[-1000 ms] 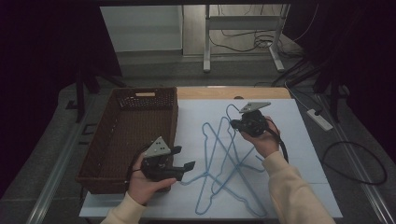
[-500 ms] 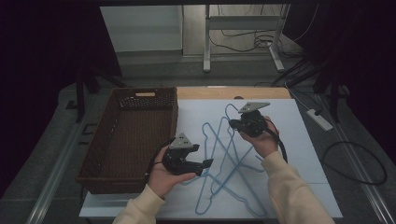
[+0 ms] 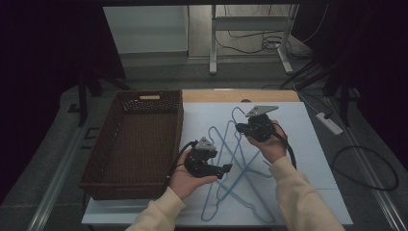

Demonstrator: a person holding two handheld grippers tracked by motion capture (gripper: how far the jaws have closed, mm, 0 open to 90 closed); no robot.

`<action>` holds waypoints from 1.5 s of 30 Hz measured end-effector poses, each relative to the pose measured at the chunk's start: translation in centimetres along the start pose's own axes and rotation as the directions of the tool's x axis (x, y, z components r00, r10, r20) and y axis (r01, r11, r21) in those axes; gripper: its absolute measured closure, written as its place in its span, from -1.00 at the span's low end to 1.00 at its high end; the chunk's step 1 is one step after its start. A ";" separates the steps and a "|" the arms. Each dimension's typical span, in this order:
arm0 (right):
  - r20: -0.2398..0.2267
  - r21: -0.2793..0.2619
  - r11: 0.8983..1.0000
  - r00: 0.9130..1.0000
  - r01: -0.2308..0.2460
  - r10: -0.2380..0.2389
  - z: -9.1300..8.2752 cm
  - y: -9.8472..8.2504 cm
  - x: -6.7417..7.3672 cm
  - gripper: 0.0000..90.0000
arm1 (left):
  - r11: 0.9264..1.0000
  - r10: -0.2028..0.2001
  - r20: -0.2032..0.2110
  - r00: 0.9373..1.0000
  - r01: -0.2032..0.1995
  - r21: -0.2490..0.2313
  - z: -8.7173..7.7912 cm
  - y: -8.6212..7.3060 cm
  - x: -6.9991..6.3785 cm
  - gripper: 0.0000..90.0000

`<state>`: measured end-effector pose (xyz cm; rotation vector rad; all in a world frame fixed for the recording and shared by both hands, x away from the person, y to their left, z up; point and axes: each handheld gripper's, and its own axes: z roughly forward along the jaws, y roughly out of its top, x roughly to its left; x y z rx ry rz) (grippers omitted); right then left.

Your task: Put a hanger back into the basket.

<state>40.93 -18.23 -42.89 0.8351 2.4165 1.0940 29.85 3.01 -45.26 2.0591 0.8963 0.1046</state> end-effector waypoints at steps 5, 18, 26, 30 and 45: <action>-0.002 -0.004 1.000 1.000 0.002 -0.002 -0.1 0.0 0.1 0.93 | 1.000 0.008 -0.017 1.000 -0.007 0.022 1.6 0.3 -0.1 -0.39; -0.003 -0.014 1.000 1.000 -0.001 0.001 -0.3 -0.2 0.1 0.93 | 0.994 -0.061 -0.002 0.998 0.061 0.085 5.7 0.5 1.1 0.17; -0.016 -0.033 0.999 1.000 0.002 -0.003 -0.4 -0.2 0.1 0.92 | 0.986 -0.150 0.062 0.987 0.145 0.083 6.2 0.5 1.7 0.78; -0.018 -0.057 0.998 1.000 -0.011 0.010 -0.9 -0.3 0.0 0.88 | 0.984 -0.171 0.029 0.985 0.169 0.058 5.9 0.4 2.0 0.86; 0.001 -0.222 0.964 0.989 -0.143 0.147 -9.1 -6.9 2.4 -0.01 | 0.980 -0.194 0.012 0.981 0.195 -0.050 4.5 0.4 2.2 0.92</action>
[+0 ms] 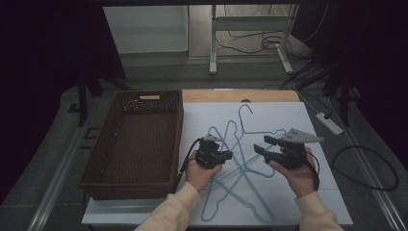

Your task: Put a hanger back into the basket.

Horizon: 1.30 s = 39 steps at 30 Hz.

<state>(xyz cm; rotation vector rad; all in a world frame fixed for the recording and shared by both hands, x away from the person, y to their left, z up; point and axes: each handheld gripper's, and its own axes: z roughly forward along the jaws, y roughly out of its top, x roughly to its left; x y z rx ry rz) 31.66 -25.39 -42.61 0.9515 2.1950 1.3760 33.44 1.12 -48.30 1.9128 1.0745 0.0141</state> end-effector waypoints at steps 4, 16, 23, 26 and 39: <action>-0.002 -0.006 1.000 1.000 -0.007 0.007 -1.6 -2.0 0.5 -0.07 | 1.000 -0.001 0.017 1.000 0.001 -0.022 -0.6 0.1 0.1 0.92; -0.026 -0.014 0.999 0.999 -0.047 0.047 -3.2 -6.2 -1.3 -0.19 | 0.996 -0.018 0.051 0.999 0.022 -0.083 -2.4 0.6 -0.3 0.93; -0.018 -0.030 0.997 0.998 -0.065 0.065 -3.7 -6.9 -2.0 -0.22 | 0.988 -0.011 0.095 0.995 0.026 -0.149 -5.0 1.4 -1.1 0.93; -0.019 -0.030 0.998 0.998 -0.059 0.058 -3.8 -7.1 -2.1 -0.23 | 0.985 0.007 0.100 0.995 0.010 -0.171 -6.1 1.9 -1.6 0.93; -0.015 -0.009 0.999 0.999 -0.046 0.046 -3.4 -7.6 -2.4 -0.23 | 0.965 0.043 0.113 0.993 -0.012 -0.263 -11.3 3.5 -1.6 0.93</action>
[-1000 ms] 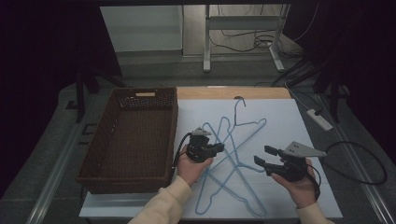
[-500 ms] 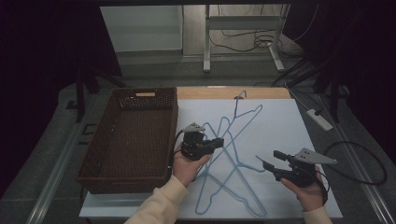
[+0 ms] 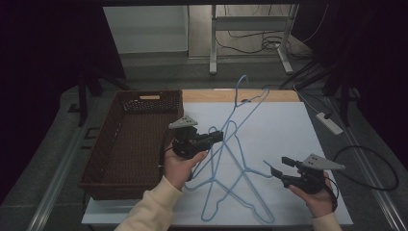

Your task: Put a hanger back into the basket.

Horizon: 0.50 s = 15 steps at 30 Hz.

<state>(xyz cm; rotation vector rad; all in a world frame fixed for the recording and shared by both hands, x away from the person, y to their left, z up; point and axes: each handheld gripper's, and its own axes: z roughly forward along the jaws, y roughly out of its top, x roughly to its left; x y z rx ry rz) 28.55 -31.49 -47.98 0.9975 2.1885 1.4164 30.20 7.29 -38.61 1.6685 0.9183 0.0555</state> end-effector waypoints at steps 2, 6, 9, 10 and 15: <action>0.000 0.005 1.000 1.000 0.003 -0.003 0.1 0.0 0.0 -0.23 | 1.000 0.001 -0.003 1.000 -0.001 -0.014 -0.8 0.2 0.2 0.93; -0.001 0.011 1.000 1.000 0.006 -0.006 0.2 0.0 0.1 -0.23 | 1.000 0.004 -0.017 1.000 -0.004 -0.027 -2.0 0.5 0.7 0.93; -0.003 0.021 1.000 1.000 0.009 -0.009 0.2 -0.1 0.1 -0.23 | 0.999 0.008 -0.046 0.999 -0.010 -0.037 -3.9 0.5 1.6 0.93; -0.002 0.022 1.000 1.000 0.012 -0.012 0.3 -0.1 0.1 -0.23 | 0.999 0.008 -0.052 0.999 -0.010 -0.039 -4.2 0.5 1.8 0.93; -0.003 0.034 0.999 1.000 0.017 -0.017 0.5 -0.2 0.1 -0.22 | 0.998 -0.005 -0.084 0.996 0.000 -0.057 -7.1 0.1 3.3 0.93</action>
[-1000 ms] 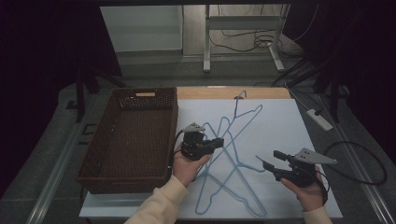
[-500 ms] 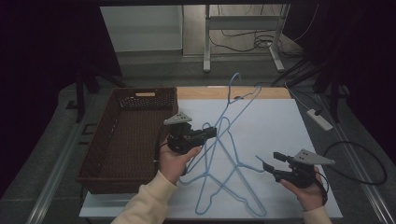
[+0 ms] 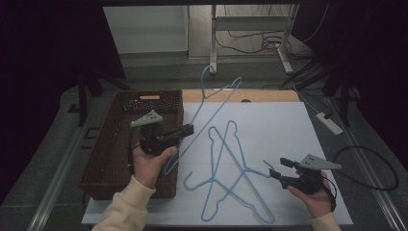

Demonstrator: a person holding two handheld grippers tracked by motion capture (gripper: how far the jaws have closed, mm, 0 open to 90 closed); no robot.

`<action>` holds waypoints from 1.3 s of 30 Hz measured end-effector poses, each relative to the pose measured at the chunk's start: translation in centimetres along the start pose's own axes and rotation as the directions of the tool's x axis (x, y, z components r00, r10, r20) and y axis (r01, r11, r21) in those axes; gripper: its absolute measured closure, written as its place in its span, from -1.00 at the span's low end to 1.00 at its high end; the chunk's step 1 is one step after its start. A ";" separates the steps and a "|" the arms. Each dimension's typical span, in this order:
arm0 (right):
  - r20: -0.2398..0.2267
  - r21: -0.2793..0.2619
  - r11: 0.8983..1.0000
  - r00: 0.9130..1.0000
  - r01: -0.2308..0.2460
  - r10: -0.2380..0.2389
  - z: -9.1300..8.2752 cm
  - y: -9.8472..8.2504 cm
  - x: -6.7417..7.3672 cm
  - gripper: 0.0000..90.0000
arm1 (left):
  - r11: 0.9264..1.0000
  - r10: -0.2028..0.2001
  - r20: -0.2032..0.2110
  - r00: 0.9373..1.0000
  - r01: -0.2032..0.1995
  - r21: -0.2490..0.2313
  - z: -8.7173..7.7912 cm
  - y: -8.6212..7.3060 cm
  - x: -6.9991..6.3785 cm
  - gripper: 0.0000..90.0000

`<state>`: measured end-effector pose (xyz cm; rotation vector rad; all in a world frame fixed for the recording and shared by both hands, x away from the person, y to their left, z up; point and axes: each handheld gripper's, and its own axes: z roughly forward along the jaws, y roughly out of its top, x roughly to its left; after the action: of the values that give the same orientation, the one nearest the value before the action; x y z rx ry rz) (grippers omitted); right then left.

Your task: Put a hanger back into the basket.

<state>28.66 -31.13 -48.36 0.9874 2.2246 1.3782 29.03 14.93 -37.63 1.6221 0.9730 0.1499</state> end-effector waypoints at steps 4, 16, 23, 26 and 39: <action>0.001 0.003 1.000 1.000 0.004 -0.004 0.0 0.0 0.0 -0.22 | 1.000 -0.003 -0.028 1.000 0.002 -0.020 -2.3 -0.2 1.0 0.93; 0.010 0.016 1.000 1.000 -0.010 0.010 0.1 -0.2 -0.3 -0.22 | 1.000 0.012 -0.096 0.995 -0.012 0.004 -6.0 -0.3 4.1 0.93; 0.024 0.025 0.999 1.000 -0.020 0.019 0.1 -0.2 -0.4 -0.22 | 0.999 0.028 -0.151 0.988 -0.024 0.028 -7.3 -0.5 5.8 0.93; 0.033 0.025 0.999 0.999 -0.028 0.027 0.1 -0.3 -0.5 -0.22 | 0.999 0.041 -0.174 0.984 -0.034 0.042 -8.0 -0.5 6.5 0.93; 0.033 0.035 0.999 0.999 -0.016 0.015 0.2 -0.4 -0.5 -0.22 | 0.993 0.090 -0.212 0.973 -0.072 0.095 -10.4 -1.1 8.9 0.93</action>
<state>28.99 -31.45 -48.81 1.0342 2.2292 1.3234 28.22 28.57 -38.87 1.7521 1.0909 0.3506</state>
